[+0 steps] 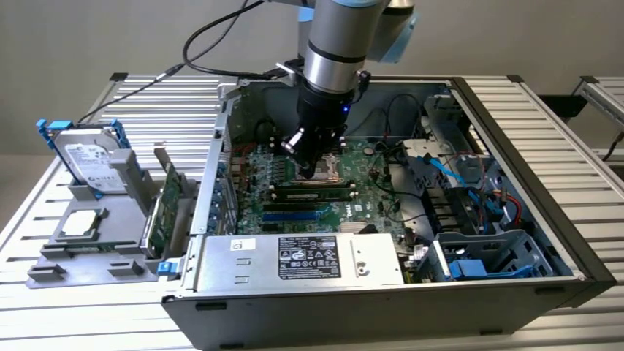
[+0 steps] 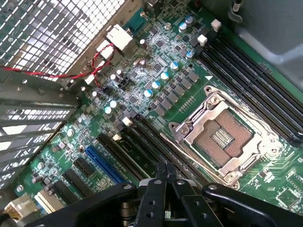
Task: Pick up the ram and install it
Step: 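Press down the ram until it locks into place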
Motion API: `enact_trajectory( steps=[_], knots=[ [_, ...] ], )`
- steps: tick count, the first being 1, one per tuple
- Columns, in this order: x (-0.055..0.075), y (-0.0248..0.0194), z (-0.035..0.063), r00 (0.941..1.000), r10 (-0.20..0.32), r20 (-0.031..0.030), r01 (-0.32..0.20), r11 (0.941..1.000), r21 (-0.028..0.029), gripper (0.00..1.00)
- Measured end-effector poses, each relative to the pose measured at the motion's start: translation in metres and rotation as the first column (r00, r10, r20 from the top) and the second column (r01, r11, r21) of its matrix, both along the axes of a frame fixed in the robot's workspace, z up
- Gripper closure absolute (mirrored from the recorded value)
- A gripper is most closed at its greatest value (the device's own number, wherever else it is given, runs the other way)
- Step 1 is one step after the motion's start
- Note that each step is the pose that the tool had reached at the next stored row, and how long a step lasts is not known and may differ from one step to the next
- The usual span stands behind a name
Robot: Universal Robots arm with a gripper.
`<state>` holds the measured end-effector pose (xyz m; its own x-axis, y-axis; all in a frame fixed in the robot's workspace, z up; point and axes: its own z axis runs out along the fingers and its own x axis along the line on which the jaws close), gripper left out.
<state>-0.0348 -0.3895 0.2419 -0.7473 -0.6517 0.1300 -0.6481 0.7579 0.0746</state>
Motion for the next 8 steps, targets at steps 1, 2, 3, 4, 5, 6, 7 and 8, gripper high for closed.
enact_trajectory(
  steps=[1,2,3,4,5,6,7,8],
  knots=[
    [0.0000,0.0000,0.0000,0.9999,-0.014,0.0000,0.014,0.9999,0.0000,0.89],
    [0.0000,0.0000,0.0000,0.9996,-0.029,0.0000,0.029,0.9996,-0.0001,0.89],
    [0.0000,0.0000,0.0000,0.9991,-0.043,0.0000,0.043,0.9991,-0.0001,0.89],
    [0.0000,0.0000,0.0000,0.9983,-0.058,0.0000,0.058,0.9983,-0.0002,0.89],
    [0.0000,0.0000,0.0000,0.9974,-0.072,0.0000,0.072,0.9974,-0.0002,0.89],
    [0.0000,0.0000,0.0000,0.9963,-0.086,0.0000,0.086,0.9963,-0.0003,0.89],
    [0.0000,0.0000,0.0000,0.9950,-0.100,0.0000,0.100,0.9950,-0.0003,0.89],
    [0.0000,0.0000,0.0000,0.9935,-0.114,0.0001,0.114,0.9935,-0.0003,0.89]
  ],
)
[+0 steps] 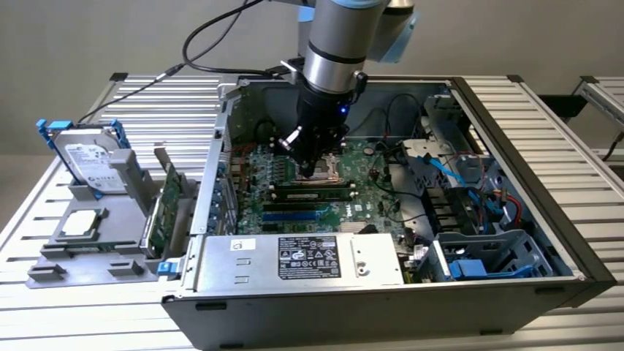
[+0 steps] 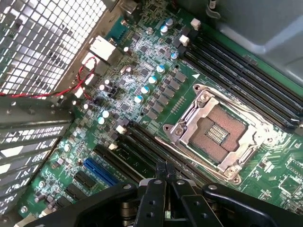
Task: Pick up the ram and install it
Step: 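Press down the ram until it locks into place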
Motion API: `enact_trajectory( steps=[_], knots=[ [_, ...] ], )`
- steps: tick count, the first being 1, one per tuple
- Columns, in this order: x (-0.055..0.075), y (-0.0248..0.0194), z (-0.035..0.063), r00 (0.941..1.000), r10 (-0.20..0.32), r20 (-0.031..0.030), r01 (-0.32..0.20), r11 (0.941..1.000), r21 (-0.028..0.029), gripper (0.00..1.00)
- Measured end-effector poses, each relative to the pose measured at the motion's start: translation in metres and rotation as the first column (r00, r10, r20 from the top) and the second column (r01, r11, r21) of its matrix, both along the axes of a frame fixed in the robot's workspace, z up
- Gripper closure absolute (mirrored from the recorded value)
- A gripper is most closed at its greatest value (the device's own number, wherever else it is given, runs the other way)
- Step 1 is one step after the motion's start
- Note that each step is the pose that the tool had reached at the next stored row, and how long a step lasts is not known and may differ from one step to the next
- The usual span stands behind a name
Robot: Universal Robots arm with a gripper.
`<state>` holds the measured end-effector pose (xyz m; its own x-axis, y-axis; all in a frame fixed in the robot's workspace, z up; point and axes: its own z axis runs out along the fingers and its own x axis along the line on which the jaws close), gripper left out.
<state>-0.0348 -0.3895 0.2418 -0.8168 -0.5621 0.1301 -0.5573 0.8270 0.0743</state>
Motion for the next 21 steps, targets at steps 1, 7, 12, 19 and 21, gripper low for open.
enact_trajectory(
  steps=[1,7,12,19,21],
  knots=[
    [0.0000,0.0000,0.0000,0.9999,-0.014,0.0000,0.014,0.9999,-0.0001,0.89],
    [0.0000,0.0000,0.0000,0.9971,-0.076,0.0012,0.076,0.9971,-0.0030,0.89],
    [0.0000,0.0000,0.0002,0.9955,-0.095,0.0087,0.095,0.9954,-0.0149,0.89],
    [0.0000,0.0000,0.0002,0.9928,-0.117,0.0266,0.118,0.9922,-0.0395,0.89],
    [0.0000,0.0000,0.0003,0.9918,-0.124,0.0315,0.125,0.9910,-0.0473,0.89]
  ],
)
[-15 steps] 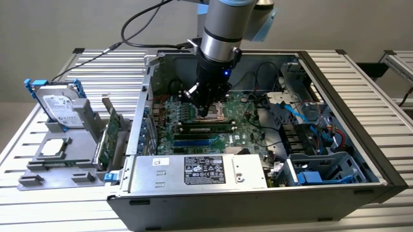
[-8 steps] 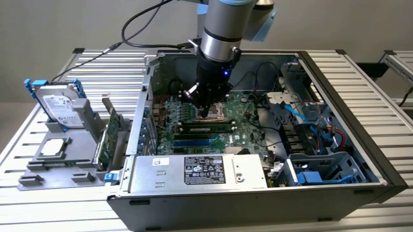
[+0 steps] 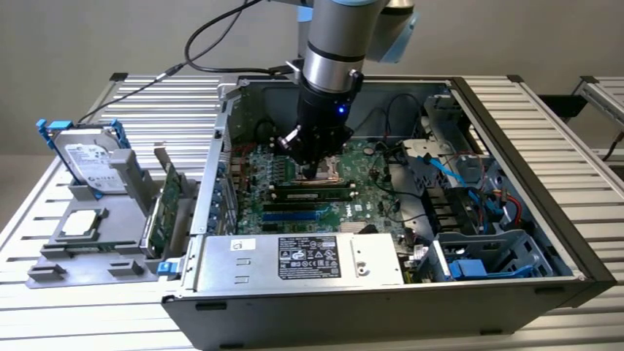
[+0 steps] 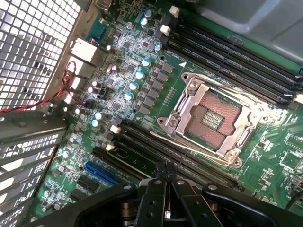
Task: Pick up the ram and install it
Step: 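Press down the ram until it locks into place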
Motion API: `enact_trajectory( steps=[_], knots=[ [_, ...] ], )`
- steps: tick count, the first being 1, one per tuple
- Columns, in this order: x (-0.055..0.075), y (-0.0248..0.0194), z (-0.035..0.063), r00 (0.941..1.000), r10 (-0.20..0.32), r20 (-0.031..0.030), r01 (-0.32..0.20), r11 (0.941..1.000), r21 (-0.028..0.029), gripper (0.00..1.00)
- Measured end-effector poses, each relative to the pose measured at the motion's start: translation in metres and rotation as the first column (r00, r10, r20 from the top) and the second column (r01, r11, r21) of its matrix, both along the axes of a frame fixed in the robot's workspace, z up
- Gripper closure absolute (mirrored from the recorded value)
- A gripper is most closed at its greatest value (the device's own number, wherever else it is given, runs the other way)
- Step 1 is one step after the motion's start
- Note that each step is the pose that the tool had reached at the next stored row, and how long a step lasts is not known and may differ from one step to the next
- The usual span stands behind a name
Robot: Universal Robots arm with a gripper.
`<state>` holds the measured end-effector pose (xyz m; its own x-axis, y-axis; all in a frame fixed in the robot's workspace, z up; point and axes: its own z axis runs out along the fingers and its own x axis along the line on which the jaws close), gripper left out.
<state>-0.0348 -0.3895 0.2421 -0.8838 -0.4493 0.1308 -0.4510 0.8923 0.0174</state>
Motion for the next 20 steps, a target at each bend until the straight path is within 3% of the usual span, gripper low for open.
enact_trajectory(
  steps=[9,20],
  knots=[
    [0.0000,0.0000,0.0003,0.9989,-0.043,0.0180,0.044,0.9987,-0.0257,0.89],
    [0.0000,0.0000,0.0044,0.9945,-0.103,0.0206,0.104,0.9937,-0.0433,0.89]
  ],
)
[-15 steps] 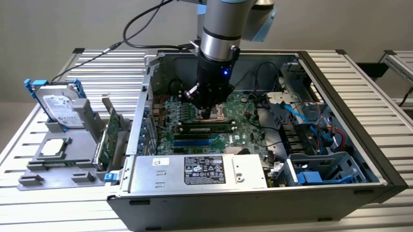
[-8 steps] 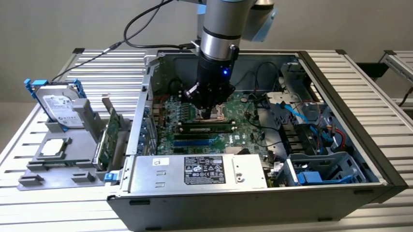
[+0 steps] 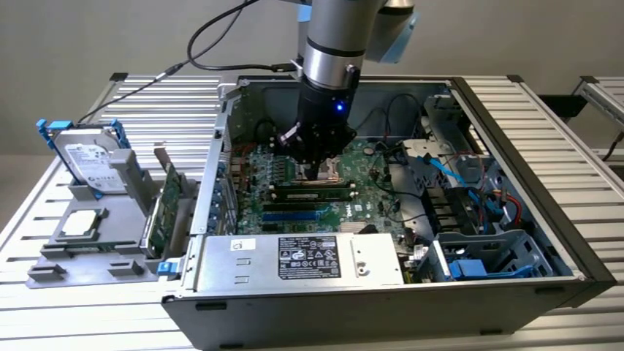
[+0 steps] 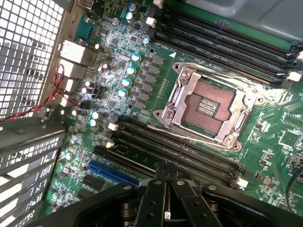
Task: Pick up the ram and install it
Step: 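Press down the ram until it locks into place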
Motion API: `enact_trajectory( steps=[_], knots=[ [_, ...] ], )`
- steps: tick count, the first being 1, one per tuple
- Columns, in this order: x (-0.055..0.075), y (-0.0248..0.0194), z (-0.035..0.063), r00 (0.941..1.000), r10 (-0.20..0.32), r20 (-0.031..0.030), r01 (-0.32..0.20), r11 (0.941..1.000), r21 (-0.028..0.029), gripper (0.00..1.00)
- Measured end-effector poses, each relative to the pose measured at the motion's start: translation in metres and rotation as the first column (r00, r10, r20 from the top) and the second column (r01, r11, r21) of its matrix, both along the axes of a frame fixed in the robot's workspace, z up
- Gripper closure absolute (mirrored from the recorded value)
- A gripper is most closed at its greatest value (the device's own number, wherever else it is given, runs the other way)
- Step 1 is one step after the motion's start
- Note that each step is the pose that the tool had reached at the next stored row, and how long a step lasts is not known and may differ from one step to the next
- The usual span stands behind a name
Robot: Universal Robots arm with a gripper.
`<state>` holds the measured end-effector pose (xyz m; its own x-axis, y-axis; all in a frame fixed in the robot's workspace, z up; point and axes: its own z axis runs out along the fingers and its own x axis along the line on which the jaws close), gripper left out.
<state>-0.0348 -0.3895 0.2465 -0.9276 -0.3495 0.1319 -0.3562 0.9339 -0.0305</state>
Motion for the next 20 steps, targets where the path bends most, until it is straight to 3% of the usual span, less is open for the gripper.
enact_trajectory(
  steps=[4,7,13,20],
  knots=[
    [0.0000,0.0000,0.0009,0.9999,-0.016,0.0023,0.016,0.9999,-0.0050,0.89],
    [0.0000,0.0000,0.0015,0.9995,-0.032,0.0073,0.032,0.9994,-0.0084,0.89],
    [0.0000,0.0000,0.0022,0.9966,-0.080,0.0207,0.080,0.9967,-0.0138,0.89],
    [0.0000,0.0000,0.0027,0.9891,-0.142,0.0374,0.143,0.9896,-0.0183,0.89]
  ],
)
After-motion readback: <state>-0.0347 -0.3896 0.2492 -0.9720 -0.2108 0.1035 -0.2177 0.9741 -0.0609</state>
